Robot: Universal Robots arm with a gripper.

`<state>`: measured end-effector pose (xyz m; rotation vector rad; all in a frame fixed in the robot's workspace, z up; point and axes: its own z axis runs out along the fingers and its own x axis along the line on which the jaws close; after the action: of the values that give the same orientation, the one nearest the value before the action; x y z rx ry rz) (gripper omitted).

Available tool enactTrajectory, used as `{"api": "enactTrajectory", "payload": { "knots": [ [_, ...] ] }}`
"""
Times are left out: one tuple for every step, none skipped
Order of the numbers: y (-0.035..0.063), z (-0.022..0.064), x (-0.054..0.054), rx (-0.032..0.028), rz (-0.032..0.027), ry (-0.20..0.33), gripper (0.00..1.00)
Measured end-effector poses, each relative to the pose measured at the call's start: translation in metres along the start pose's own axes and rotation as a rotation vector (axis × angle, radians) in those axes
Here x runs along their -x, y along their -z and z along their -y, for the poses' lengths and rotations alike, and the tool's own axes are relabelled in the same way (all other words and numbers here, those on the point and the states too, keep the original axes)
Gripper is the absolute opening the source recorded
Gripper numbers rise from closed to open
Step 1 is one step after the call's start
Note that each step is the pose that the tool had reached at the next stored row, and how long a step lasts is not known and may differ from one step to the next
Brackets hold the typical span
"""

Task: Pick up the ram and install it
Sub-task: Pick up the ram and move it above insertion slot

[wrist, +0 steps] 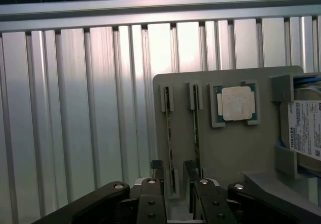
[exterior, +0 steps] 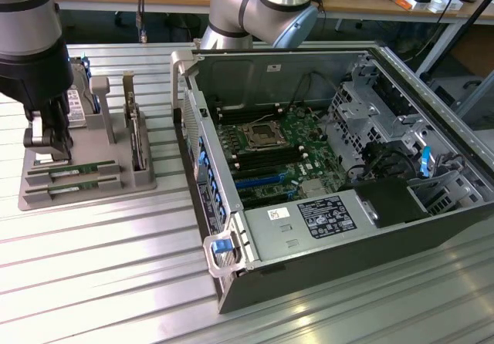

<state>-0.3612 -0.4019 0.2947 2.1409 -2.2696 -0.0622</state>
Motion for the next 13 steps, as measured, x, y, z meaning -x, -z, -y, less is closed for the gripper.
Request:
{"api": "enactTrajectory", "payload": {
  "knots": [
    [-0.0003, 0.0, 0.0, 0.0, 0.0, 0.0, 0.3],
    [-0.0006, 0.0, 0.0, 0.0001, 0.0, 0.0, 0.3],
    [-0.0008, 0.0, 0.0, 0.0001, 0.0, 0.0, 0.3],
    [-0.0011, 0.0, 0.0, 0.0001, 0.0, 0.0, 0.3],
    [-0.0014, 0.0001, 0.0, 0.0, 0.0, 0.0, 0.3],
    [-0.0016, 0.0001, 0.0, 0.0001, 0.0, 0.0, 0.3],
    [-0.0019, 0.0001, 0.0, 0.0, 0.0, 0.0, 0.3],
    [-0.0021, 0.0001, 0.0, 0.0001, 0.0, 0.0, 0.3],
    [-0.0022, 0.0001, 0.0, 0.0001, 0.0, 0.0, 0.3],
    [-0.0025, 0.0001, 0.0, 0.0001, 0.0, 0.0, 0.3],
    [-0.0027, 0.0001, 0.0, 0.0, 0.0, 0.0, 0.3],
    [-0.003, 0.0001, 0.0, 0.0, 0.0, 0.0, 0.3],
    [-0.0035, 0.0002, 0.0, 0.0, 0.0, 0.0, 0.3]
  ]
}}
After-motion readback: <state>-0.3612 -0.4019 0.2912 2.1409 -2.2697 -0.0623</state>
